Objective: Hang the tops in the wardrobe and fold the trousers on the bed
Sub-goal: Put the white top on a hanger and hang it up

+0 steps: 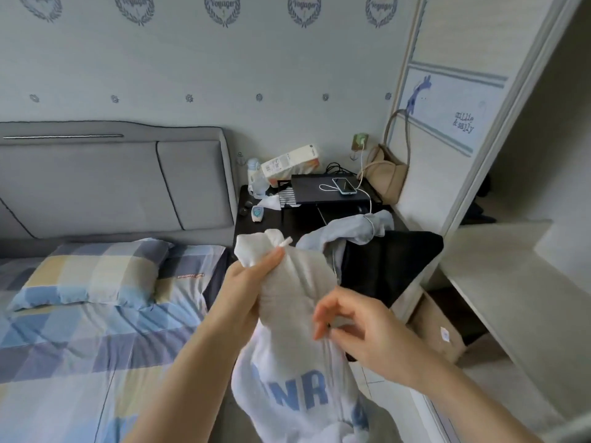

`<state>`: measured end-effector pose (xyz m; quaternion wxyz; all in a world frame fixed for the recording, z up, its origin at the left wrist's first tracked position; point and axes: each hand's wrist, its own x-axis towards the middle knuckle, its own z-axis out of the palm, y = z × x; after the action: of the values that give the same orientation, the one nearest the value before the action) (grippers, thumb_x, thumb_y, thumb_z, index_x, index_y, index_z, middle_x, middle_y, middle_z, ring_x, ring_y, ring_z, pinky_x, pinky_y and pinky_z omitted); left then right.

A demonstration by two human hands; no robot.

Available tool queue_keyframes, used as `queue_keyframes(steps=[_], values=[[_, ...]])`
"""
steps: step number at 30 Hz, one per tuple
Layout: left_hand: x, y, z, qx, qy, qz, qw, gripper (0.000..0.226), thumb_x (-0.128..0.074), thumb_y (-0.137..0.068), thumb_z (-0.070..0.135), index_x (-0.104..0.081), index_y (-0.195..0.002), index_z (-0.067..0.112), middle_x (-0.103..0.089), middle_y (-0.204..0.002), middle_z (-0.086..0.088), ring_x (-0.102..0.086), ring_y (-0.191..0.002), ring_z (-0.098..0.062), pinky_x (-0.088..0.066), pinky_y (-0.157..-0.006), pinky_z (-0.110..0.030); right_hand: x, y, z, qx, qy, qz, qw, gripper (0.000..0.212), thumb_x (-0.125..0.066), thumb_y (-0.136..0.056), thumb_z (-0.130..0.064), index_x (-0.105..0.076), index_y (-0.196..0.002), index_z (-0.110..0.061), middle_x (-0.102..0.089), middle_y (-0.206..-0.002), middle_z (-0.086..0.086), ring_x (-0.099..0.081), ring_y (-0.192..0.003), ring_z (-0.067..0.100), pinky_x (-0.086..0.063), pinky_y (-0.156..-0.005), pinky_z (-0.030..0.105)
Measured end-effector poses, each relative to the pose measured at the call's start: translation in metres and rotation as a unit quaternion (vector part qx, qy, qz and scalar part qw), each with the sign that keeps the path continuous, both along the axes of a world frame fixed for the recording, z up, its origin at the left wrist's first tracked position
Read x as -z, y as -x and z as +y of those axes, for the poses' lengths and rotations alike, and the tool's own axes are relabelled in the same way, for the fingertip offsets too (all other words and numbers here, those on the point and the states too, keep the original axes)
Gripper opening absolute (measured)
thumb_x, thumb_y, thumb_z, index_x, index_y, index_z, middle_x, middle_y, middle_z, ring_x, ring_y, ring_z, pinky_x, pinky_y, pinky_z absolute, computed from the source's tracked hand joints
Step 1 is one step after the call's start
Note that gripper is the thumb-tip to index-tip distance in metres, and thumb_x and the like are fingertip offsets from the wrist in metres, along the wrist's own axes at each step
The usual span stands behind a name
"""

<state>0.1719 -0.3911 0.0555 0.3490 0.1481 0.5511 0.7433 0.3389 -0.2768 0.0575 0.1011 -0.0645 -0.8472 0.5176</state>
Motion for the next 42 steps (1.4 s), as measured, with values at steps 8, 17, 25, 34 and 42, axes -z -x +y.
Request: queue_keyframes(steps=[8,17,25,34,42], values=[[0.009,-0.066,0.055,0.145,0.023,0.013,0.989,0.032,-0.07,-0.078,0.023,-0.072,-0.106,0.007,-0.069,-0.11,-0.025,-0.067,-0.105,-0.038,-0.053,-0.093,-0.052,0.055,-0.049,0.067,0.282,0.123,-0.053,0.95,0.016,-0.067,-0.088,-0.017,-0.059,-0.102,-0.018,-0.068,-0.096,-0.004,-0.071,-0.082,0.015,-0.061,-0.072,0.041],[0.009,-0.105,0.099,0.285,-0.051,-0.028,0.957,0.033,-0.068,-0.049,0.022,-0.079,-0.078,0.012,-0.073,-0.079,-0.013,-0.072,-0.077,-0.024,-0.057,-0.062,-0.031,0.112,-0.093,0.105,0.329,0.414,-0.198,0.825,0.09,-0.088,-0.056,-0.041,-0.042,-0.132,-0.027,-0.062,-0.12,0.007,-0.067,-0.098,0.025,-0.057,-0.072,0.038],[0.025,-0.09,0.151,0.356,-0.025,0.005,0.934,0.042,-0.062,-0.053,0.017,-0.076,-0.091,0.005,-0.07,-0.093,-0.025,-0.069,-0.089,-0.037,-0.059,-0.07,-0.038,0.136,-0.119,0.112,0.51,0.352,-0.155,0.77,0.019,-0.072,-0.082,-0.009,-0.063,-0.098,-0.013,-0.064,-0.083,-0.003,-0.061,-0.073,0.011,-0.052,-0.073,0.032],[0.085,-0.038,0.246,0.441,0.173,0.115,0.873,0.019,-0.062,-0.073,0.008,-0.069,-0.081,-0.007,-0.067,-0.083,-0.027,-0.066,-0.077,-0.037,-0.049,-0.075,-0.044,0.057,-0.145,0.137,0.767,0.144,0.128,0.612,0.035,-0.067,-0.074,0.006,-0.066,-0.074,-0.029,-0.068,-0.073,-0.005,-0.062,-0.072,0.014,-0.05,-0.067,0.032],[0.127,-0.047,0.319,0.446,0.346,0.351,0.747,0.071,-0.085,-0.054,0.049,-0.056,-0.103,0.005,-0.06,-0.084,-0.004,-0.058,-0.073,-0.018,-0.042,-0.058,-0.026,0.049,-0.107,0.141,0.825,0.082,0.165,0.534,0.018,-0.067,-0.077,0.003,-0.063,-0.079,-0.014,-0.064,-0.067,-0.004,-0.054,-0.059,0.006,-0.046,-0.056,0.021]])
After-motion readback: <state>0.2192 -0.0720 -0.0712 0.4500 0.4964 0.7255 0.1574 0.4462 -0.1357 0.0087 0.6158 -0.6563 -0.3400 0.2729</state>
